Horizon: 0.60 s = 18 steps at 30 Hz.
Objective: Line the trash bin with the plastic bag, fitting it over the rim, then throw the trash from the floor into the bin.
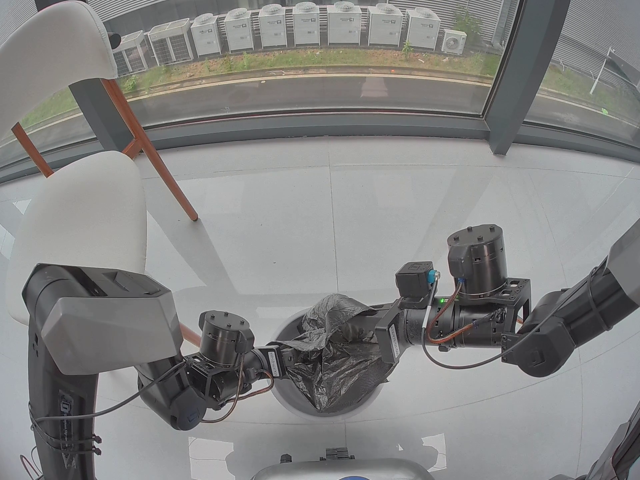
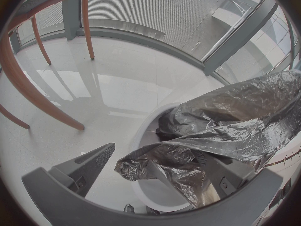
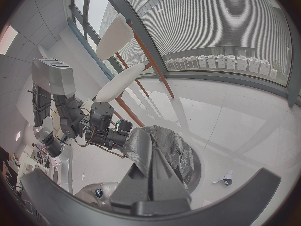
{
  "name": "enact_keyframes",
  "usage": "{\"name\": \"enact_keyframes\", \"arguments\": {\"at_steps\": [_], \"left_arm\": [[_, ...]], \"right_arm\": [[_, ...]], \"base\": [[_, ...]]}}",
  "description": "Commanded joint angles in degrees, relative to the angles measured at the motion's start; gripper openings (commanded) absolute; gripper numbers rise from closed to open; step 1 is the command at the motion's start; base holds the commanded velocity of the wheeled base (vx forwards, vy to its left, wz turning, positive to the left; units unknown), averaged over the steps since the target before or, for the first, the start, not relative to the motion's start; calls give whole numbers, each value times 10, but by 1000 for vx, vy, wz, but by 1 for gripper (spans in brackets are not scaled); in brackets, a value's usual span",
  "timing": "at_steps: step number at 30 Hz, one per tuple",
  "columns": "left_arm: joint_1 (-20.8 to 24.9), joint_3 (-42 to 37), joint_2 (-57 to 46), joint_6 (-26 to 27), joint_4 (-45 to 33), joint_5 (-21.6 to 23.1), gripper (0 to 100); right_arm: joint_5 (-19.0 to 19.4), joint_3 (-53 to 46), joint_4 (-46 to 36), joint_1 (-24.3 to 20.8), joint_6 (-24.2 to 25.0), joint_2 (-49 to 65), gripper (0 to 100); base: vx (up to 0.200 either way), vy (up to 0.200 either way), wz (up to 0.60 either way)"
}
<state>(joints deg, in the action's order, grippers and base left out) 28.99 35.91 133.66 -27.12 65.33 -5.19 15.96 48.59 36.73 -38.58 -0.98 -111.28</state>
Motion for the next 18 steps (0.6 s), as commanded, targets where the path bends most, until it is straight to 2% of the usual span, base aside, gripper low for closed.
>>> {"name": "enact_keyframes", "arguments": {"at_steps": [1, 3, 11, 12, 18], "left_arm": [[-3, -6, 21, 1, 21, 12, 100], [-3, -10, 20, 4, 30, 24, 100], [-5, -16, 19, 22, 31, 23, 100], [-5, -16, 18, 22, 31, 23, 0], [-9, -19, 14, 22, 30, 21, 0]], "right_arm": [[0, -5, 1, 4, -1, 2, 0], [0, -8, 1, 5, -1, 2, 0], [0, -9, 3, 4, -1, 2, 0], [0, -9, 2, 4, -1, 2, 0], [0, -10, 1, 4, -1, 1, 0]], "base": [[0, 0, 0], [0, 0, 0], [0, 0, 0], [0, 0, 0], [0, 0, 0]]}}
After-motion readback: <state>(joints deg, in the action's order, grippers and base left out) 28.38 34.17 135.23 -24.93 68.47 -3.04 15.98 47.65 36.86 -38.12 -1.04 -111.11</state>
